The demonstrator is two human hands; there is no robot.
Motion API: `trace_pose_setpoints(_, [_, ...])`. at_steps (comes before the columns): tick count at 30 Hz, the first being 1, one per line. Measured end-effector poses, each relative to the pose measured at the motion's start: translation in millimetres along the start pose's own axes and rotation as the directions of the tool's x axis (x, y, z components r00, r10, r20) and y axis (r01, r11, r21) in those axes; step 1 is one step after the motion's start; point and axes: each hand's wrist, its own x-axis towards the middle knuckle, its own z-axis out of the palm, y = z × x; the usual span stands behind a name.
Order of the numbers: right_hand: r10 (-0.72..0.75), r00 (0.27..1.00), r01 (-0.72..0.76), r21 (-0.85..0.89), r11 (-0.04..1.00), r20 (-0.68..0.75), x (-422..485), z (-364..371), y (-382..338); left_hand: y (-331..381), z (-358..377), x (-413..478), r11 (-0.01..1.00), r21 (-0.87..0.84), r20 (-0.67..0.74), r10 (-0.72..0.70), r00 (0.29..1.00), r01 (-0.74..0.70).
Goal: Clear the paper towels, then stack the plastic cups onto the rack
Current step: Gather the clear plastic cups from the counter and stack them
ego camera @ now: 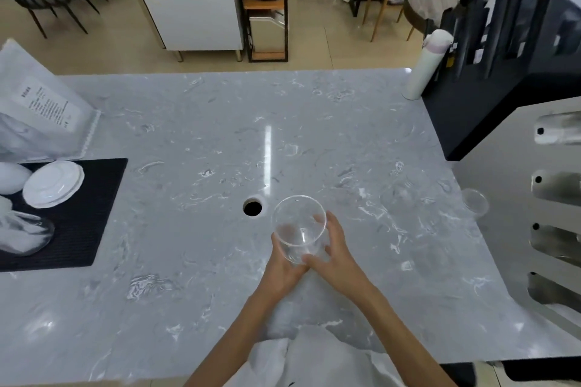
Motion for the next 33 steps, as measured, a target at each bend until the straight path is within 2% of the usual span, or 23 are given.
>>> trace_pose_setpoints(4, [0.05, 0.992, -0.059, 0.079, 0.995, 0.113, -2.5, -11.7, 3.0, 2.8, -1.6, -1.4, 0.999, -0.031, -0.034, -0.02, 0.999, 0.018])
trace_pose_setpoints(7, [0.052, 0.988, -0.061, 0.061, 0.996, 0.146, -6.3, -16.8, -0.4, -1.8, 0.0, -3.3, 0.999, -0.027, -0.051, -0.035, 0.998, 0.033])
trace_pose_setpoints(12, [0.079, 0.975, -0.055, -0.116, 0.992, 0.21, -5.7, -25.6, -10.3, -6.3, 2.0, 1.2, 0.999, -0.009, -0.058, -0.038, 0.998, 0.038])
trace_pose_setpoints(14, [0.061, 0.992, -0.026, -0.296, 0.955, 0.108, -2.5, -46.7, -11.2, -7.6, 4.2, 3.7, 0.999, -0.014, -0.07, -0.037, 0.997, 0.036])
trace_pose_setpoints(15, [0.039, 0.999, -0.034, -0.447, 0.894, 0.002, 1.2, -63.3, -10.6, -7.9, 6.0, 5.9, 0.999, -0.015, -0.074, -0.047, 0.996, 0.046])
trace_pose_setpoints(16, [0.018, 0.997, -0.067, -0.651, 0.756, -0.081, 5.8, -80.5, -10.1, -7.7, 7.1, 7.4, 0.998, -0.011, -0.079, -0.062, 0.995, 0.061])
trace_pose_setpoints(17, [0.029, 0.992, -0.122, -0.84, 0.528, -0.126, 10.0, -97.7, -8.9, -5.4, 8.6, 9.1, 0.997, -0.003, -0.069, -0.076, 0.995, 0.076])
trace_pose_setpoints(18, [0.11, 0.981, -0.183, -0.947, 0.264, -0.159, 15.0, -111.3, -10.1, -1.9, 10.6, 11.9, 0.996, 0.004, -0.049, -0.089, 0.995, 0.089])
trace_pose_setpoints(19, [0.234, 0.948, -0.231, -0.972, 0.042, -0.215, 17.4, -120.3, -8.7, 1.8, 13.3, 15.7, 0.995, 0.01, -0.02, -0.101, 0.995, 0.101])
trace_pose_setpoints(21, [0.452, 0.836, -0.206, -0.942, -0.265, -0.31, 21.2, -127.4, 2.3, 9.9, 19.4, 23.4, 0.994, 0.017, 0.024, -0.11, 0.994, 0.11])
trace_pose_setpoints(23, [0.49, 0.771, -0.232, -0.896, -0.379, -0.407, 16.8, -134.6, 22.6, 16.4, 27.3, 31.3, 0.997, 0.023, 0.039, -0.076, 0.996, 0.075])
trace_pose_setpoints(24, [0.501, 0.73, -0.311, -0.878, -0.364, -0.466, 14.1, -137.3, 28.2, 17.3, 30.6, 34.1, 0.998, 0.024, 0.04, -0.058, 0.997, 0.057])
trace_pose_setpoints(26, [0.581, 0.621, -0.574, -0.81, -0.119, -0.526, 11.2, -139.4, 34.0, 15.7, 33.8, 36.3, 0.999, 0.029, 0.033, -0.045, 0.998, 0.044])
trace_pose_setpoints(27, [0.593, 0.618, -0.587, -0.805, -0.09, -0.516, 8.6, -138.6, 33.1, 14.8, 33.5, 36.2, 0.998, 0.037, 0.027, -0.046, 0.999, 0.045])
trace_pose_setpoints(29, [0.611, 0.605, -0.56, -0.818, -0.13, -0.511, 6.9, -144.7, 29.8, 13.7, 33.1, 34.6, 0.997, 0.053, 0.023, -0.052, 0.998, 0.051])
trace_pose_setpoints(31, [0.578, 0.685, -0.519, -0.854, -0.04, -0.444, -0.8, -157.1, 23.6, 14.6, 35.0, 32.6, 0.996, 0.059, 0.018, -0.072, 0.997, 0.071])
trace_pose_setpoints(32, [0.538, 0.748, -0.49, -0.87, 0.054, -0.388, -5.6, -165.3, 16.7, 17.1, 37.2, 31.6, 0.995, 0.056, 0.014, -0.087, 0.996, 0.086])
trace_pose_setpoints(33, [0.538, 0.791, -0.454, -0.869, 0.197, -0.291, -5.3, -173.9, 8.2, 20.6, 40.2, 30.8, 0.993, 0.051, 0.005, -0.103, 0.995, 0.103])
